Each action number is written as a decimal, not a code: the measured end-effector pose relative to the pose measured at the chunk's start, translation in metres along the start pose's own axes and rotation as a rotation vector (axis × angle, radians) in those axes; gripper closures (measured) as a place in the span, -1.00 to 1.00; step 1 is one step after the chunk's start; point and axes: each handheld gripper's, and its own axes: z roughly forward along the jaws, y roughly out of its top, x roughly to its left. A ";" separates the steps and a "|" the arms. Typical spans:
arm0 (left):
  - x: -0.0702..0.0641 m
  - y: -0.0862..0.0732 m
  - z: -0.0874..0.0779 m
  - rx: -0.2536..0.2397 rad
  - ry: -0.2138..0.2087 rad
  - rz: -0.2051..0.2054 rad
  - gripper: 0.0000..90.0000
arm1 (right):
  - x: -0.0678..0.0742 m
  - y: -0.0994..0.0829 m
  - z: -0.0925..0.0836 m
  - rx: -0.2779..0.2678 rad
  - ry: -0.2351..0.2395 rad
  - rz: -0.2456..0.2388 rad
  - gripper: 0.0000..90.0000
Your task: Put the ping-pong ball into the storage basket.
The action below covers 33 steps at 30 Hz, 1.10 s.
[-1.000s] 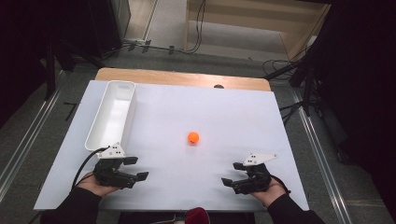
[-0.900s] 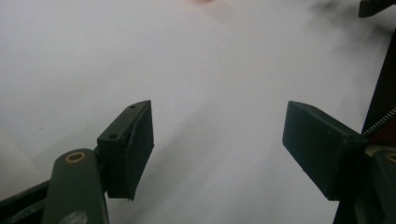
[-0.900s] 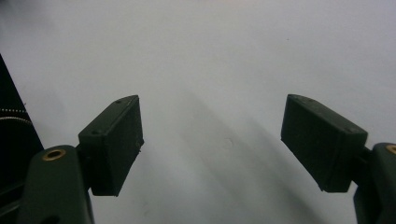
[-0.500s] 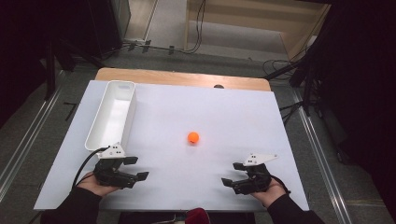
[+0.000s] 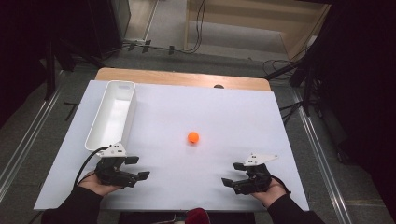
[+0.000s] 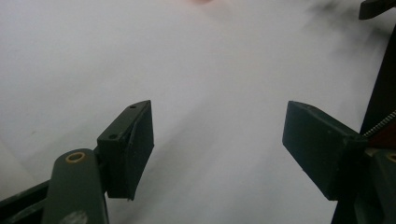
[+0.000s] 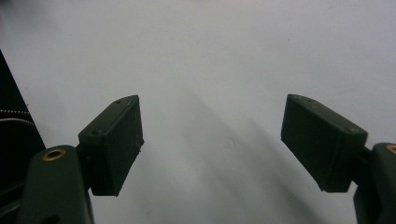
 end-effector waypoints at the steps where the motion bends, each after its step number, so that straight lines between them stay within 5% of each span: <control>1: 0.000 0.001 0.000 0.003 -0.003 0.000 -0.44 | 0.000 0.000 0.000 0.001 -0.001 0.000 -0.57; 10: -0.006 0.007 0.004 -0.023 -0.023 0.005 -0.53 | 0.000 0.000 0.000 -0.002 -0.002 0.006 -0.57; 19: -0.016 0.016 0.017 0.003 -0.024 0.049 -0.99 | 0.000 0.000 0.000 -0.002 -0.003 0.004 -0.57; 24: -0.023 0.021 0.022 -0.009 -0.060 0.075 -1.00 | 0.000 0.000 0.000 -0.001 -0.001 0.000 -0.57; 33: -0.021 0.030 0.027 -0.023 -0.026 0.046 -1.00 | 0.000 0.000 -0.001 -0.003 -0.002 -0.001 -0.57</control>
